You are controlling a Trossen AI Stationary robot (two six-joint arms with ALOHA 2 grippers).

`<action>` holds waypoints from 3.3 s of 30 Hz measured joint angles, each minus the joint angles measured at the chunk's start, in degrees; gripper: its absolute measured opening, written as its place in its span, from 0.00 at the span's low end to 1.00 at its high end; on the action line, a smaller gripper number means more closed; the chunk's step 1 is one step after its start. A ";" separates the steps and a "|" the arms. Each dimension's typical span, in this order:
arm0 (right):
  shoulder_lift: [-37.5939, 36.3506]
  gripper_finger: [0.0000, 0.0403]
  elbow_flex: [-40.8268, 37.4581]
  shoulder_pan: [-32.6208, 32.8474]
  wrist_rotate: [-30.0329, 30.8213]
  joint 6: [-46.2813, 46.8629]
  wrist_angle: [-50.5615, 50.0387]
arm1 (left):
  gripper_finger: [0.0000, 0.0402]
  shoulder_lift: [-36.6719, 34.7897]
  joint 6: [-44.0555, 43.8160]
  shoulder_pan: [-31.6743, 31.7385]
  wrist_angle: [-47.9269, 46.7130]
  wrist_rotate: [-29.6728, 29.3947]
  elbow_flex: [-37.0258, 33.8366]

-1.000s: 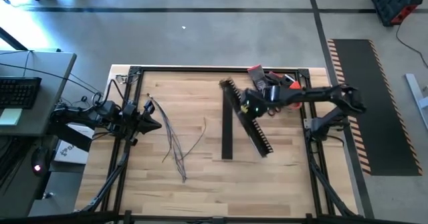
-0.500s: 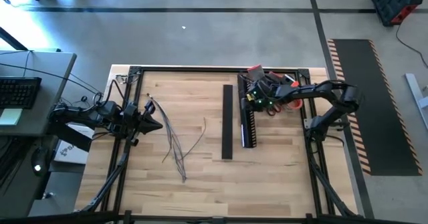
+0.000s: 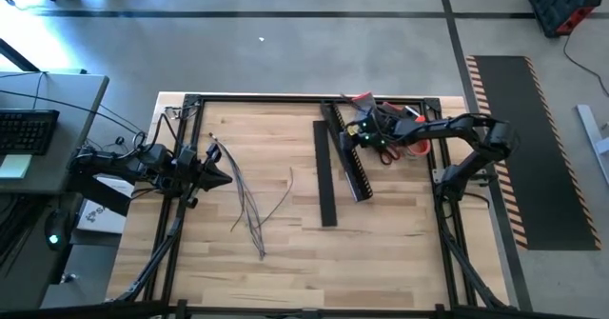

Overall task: Ziptie cables
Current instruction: Move the cable duct to the top center of the table, then adjust the cable duct cover, then wrap the black zip tie around the cable wires

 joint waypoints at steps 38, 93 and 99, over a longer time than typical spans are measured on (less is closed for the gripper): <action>12.64 0.51 4.76 23.52 6.27 -22.75 10.48 | 0.00 1.79 -3.96 0.00 0.97 -16.35 0.00; 18.51 0.51 8.65 42.47 10.88 -37.81 25.88 | 0.41 59.81 -33.86 51.25 -58.81 -24.79 28.74; 18.49 0.51 8.68 45.65 12.02 -36.84 26.73 | 0.39 68.77 -31.96 57.63 -50.67 -22.30 28.76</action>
